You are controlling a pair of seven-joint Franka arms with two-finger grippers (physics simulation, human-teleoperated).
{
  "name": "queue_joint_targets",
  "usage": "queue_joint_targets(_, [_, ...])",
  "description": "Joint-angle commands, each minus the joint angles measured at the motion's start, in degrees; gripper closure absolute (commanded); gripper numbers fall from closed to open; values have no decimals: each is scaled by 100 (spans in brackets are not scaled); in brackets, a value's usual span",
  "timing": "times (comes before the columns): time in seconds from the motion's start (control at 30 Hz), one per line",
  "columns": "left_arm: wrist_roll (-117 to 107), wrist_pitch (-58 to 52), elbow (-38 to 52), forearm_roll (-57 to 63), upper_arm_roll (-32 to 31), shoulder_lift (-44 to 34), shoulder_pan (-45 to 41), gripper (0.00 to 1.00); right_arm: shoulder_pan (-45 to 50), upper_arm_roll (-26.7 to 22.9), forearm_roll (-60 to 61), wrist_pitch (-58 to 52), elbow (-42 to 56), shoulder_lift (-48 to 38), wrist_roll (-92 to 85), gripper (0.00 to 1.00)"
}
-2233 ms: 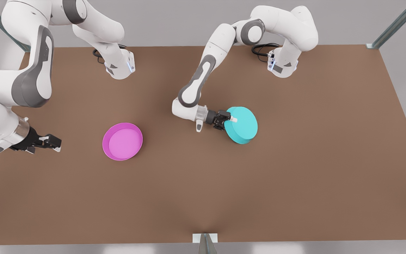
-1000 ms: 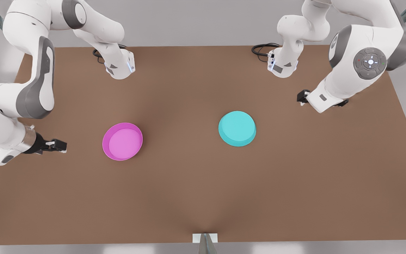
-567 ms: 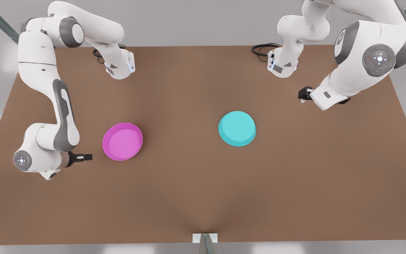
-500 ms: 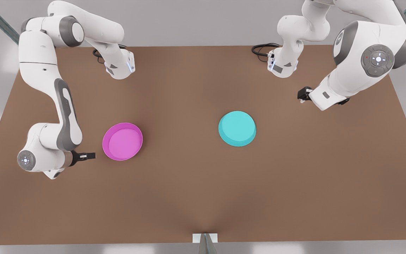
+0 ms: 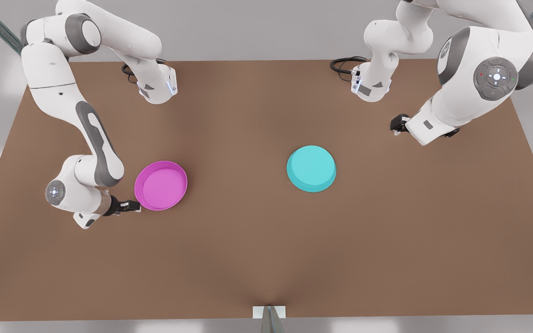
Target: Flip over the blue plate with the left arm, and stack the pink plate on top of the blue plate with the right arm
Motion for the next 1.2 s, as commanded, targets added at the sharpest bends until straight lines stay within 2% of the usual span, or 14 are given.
queue_joint_targets(0.0, [-9, -1, 0, 12, -1, 0, -33, 0, -9, 3, 0, 6, -2, 9, 1, 0])
queue_joint_targets(0.07, [-44, -1, 0, 12, -1, 0, -6, 0, -96, 90, 0, 41, -151, -61, -8, 0])
queue_joint_targets(0.1, [-44, -10, 0, -67, -18, -17, 20, 0, -430, 450, -8, 32, -283, -114, -8, 0])
queue_joint_targets(0.23, [-53, 17, 9, -129, -45, -61, -15, 0, -975, 1005, -8, 129, -1364, -948, 9, 0])
queue_joint_targets(0.37, [-114, 25, 0, -67, -1, 0, 29, 0, -1134, 1145, 9, 208, -2068, -1485, 53, 0])
queue_joint_targets(0.77, [-114, 34, 0, -59, 8, 9, 29, 0, -1608, 1181, -96, 1122, -2138, -879, -342, 0])
queue_joint_targets(0.8, [-114, 34, 0, -59, 8, 0, 29, 0, -1713, 1233, -96, 1298, -2155, -808, -421, 0])
queue_joint_targets(0.83, [-114, 43, 0, -59, 8, 9, 29, 0, -2047, 1549, -96, 1412, -2147, -668, -448, 0])
queue_joint_targets(1.0, [-97, 69, 0, -59, 17, 44, 29, 0, -2057, 1629, -35, 1667, -2129, -457, -386, 0])
queue_joint_targets(1.07, [-114, 61, -17, -59, 17, 53, 11, 0, -2030, 1629, -26, 1711, -2120, -386, -377, 13])
queue_joint_targets(1.17, [-114, 17, -9, -59, 8, 44, 29, 0, -1986, 1629, -35, 1702, -2094, -307, -377, 20])
